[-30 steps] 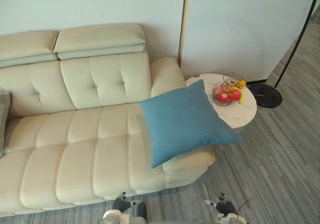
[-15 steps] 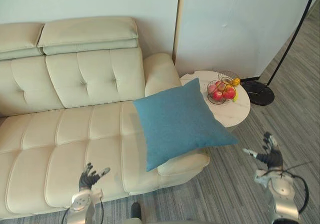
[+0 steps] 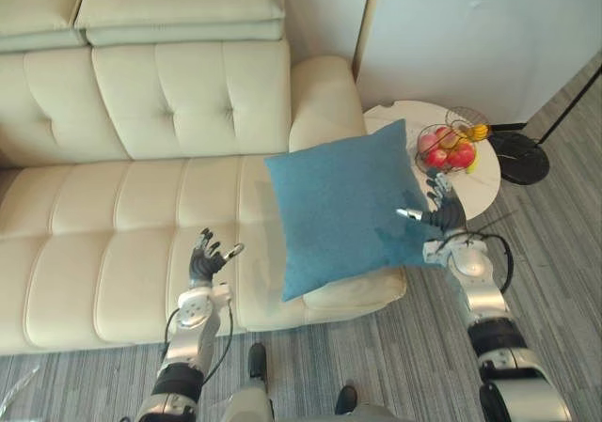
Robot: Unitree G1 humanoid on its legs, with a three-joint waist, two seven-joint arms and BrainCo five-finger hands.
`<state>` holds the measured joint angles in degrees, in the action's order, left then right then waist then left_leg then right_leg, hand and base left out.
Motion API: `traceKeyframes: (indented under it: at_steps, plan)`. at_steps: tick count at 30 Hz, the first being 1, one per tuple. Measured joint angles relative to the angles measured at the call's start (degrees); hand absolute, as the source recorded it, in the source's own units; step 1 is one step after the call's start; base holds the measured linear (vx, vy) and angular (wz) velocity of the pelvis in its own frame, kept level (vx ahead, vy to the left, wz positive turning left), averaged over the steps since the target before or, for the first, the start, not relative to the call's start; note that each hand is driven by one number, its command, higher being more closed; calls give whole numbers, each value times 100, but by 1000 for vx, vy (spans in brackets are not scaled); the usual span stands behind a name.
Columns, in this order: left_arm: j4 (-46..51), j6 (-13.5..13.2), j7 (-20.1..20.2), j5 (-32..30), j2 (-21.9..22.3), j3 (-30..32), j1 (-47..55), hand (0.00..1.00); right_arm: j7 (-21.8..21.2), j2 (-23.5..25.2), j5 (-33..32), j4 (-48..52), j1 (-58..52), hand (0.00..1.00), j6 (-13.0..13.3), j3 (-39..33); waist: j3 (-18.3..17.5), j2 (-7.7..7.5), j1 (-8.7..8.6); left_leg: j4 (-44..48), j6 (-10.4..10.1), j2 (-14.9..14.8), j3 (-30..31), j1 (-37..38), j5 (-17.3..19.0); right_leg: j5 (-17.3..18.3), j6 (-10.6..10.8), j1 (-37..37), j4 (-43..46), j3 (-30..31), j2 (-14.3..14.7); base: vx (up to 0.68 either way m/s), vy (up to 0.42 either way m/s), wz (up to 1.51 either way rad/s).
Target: Pick up cushions and gather them together orderly.
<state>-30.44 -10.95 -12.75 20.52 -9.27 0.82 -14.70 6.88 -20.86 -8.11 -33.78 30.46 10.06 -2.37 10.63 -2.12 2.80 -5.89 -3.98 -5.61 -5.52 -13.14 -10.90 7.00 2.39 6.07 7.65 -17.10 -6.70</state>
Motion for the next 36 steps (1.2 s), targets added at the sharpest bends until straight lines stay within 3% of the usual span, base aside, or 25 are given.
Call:
traceKeyframes:
  at_steps: [7, 16, 25, 36]
  plan:
    - [-19, -3, -362, 106, 58, -15, -962, 0, 682, -256, -92, -345, 1012, 0, -170, -422, 576, 103, 10, -3, 108, 91, 125, -510, -189, 163, 139, 762, 735, 24, -201, -143, 60, 10]
    - [-199, 6, -447, 37, 50, -275, -1235, 0, 1111, -454, 162, -347, 1412, 0, -248, -456, 643, 105, -90, -3, 134, 157, 123, -781, -358, 207, 152, 1284, 1196, 180, -322, -19, 4, -3]
    - [-198, 4, -452, 35, 4, -579, -1648, 0, 1202, -643, 323, -450, 1821, 0, -286, -641, 870, 118, -239, -3, 132, 184, 84, -892, -440, 305, 161, 1582, 1535, 273, -396, -6, -32, -2]
    - [-425, 10, -450, 38, -2, -1112, -2688, 0, 1021, -971, 296, -1918, 3165, 0, -420, -550, 1312, 251, -292, -2, 120, 210, -157, -1100, -528, 301, 159, 2054, 1798, 548, -425, -6, -40, -10]
